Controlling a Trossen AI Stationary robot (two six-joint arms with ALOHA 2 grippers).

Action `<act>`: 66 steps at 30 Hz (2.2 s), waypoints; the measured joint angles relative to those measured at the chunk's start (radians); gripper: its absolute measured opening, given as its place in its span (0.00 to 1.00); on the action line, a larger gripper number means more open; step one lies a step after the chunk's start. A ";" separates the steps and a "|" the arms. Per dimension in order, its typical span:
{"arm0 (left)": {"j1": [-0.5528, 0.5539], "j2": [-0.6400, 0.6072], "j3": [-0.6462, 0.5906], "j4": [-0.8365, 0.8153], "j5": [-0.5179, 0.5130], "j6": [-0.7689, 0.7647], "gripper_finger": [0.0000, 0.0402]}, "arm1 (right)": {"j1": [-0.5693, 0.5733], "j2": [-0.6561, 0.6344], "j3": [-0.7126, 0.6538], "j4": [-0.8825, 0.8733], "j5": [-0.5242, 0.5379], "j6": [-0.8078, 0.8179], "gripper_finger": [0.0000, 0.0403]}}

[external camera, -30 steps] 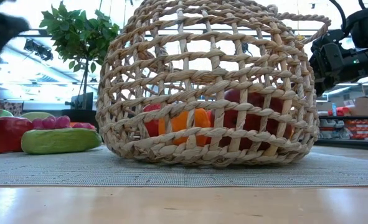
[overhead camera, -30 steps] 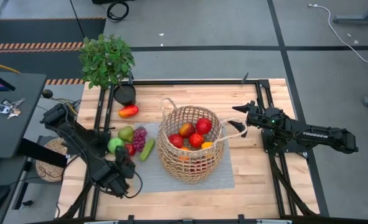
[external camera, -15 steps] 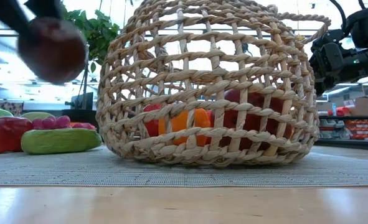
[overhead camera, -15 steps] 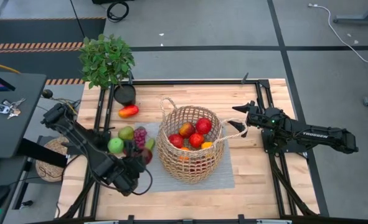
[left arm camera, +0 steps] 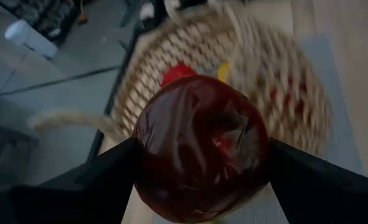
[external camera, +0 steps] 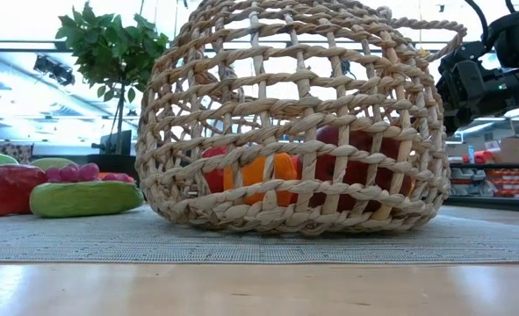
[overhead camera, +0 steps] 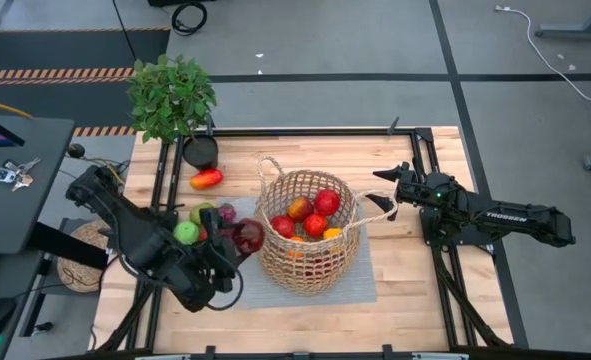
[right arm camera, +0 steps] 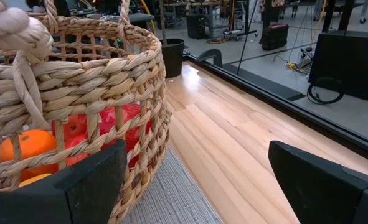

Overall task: Build produce basket
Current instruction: Put the dark red apple into the brown basket

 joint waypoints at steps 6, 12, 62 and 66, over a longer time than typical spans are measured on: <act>0.066 0.000 0.107 0.133 -0.035 0.202 0.82 | 0.000 0.000 0.000 0.000 0.000 0.071 0.98; 0.196 0.000 0.118 0.365 0.009 0.533 0.82 | 0.000 0.000 0.000 0.000 0.000 0.067 0.98; 0.762 0.280 0.282 0.587 0.962 0.385 0.82 | 0.000 0.015 0.001 0.036 0.008 0.066 0.98; 0.763 0.280 0.299 0.584 0.960 0.341 0.82 | 0.000 0.015 0.001 0.037 0.008 0.066 0.98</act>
